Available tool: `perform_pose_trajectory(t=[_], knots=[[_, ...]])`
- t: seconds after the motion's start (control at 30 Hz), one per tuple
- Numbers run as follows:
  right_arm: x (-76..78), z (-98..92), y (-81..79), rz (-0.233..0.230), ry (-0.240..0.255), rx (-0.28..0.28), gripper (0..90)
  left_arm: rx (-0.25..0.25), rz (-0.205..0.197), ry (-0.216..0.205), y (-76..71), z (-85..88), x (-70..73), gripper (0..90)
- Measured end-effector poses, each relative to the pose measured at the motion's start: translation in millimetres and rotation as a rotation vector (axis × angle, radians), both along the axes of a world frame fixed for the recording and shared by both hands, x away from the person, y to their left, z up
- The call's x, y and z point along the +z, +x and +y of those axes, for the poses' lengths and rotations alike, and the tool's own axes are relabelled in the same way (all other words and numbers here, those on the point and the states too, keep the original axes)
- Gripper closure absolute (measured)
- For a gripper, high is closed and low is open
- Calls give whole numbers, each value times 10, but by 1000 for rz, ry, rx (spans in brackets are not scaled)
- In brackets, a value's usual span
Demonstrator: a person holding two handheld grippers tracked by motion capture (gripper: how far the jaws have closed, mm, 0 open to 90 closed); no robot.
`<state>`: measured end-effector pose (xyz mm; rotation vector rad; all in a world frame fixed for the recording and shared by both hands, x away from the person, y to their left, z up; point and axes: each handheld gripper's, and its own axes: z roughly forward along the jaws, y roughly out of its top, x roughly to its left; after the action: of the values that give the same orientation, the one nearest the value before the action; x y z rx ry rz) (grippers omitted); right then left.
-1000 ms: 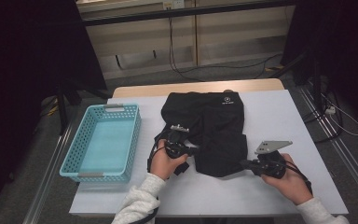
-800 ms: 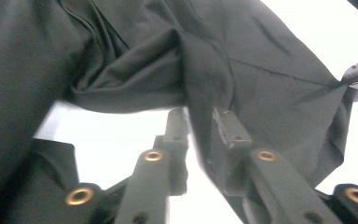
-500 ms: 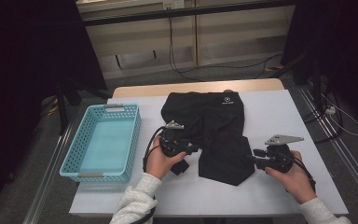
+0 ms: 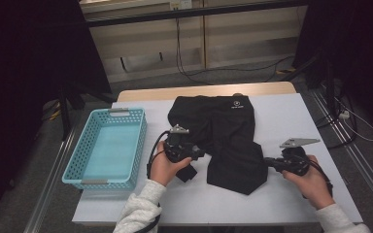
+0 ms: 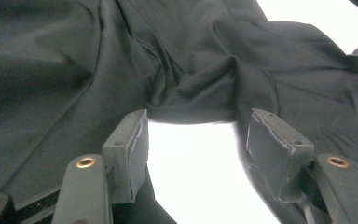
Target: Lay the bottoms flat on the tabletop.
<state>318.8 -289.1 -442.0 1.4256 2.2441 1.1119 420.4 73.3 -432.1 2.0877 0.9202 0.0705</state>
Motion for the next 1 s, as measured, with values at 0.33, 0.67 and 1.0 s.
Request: perform_pose_trajectory(t=[0.33, 0.67, 1.0], knots=[[-18, -105, -76, 17, -71, -28, 636, 4, -7, 7, 21, -8, 12, 346], [-32, -91, 554, -68, -62, -175, 575, 23, -49, 18, 13, 102, 21, 252], [-237, 136, 1024, -49, -41, -233, 653, 39, -64, -1, -48, 160, 54, 245]])
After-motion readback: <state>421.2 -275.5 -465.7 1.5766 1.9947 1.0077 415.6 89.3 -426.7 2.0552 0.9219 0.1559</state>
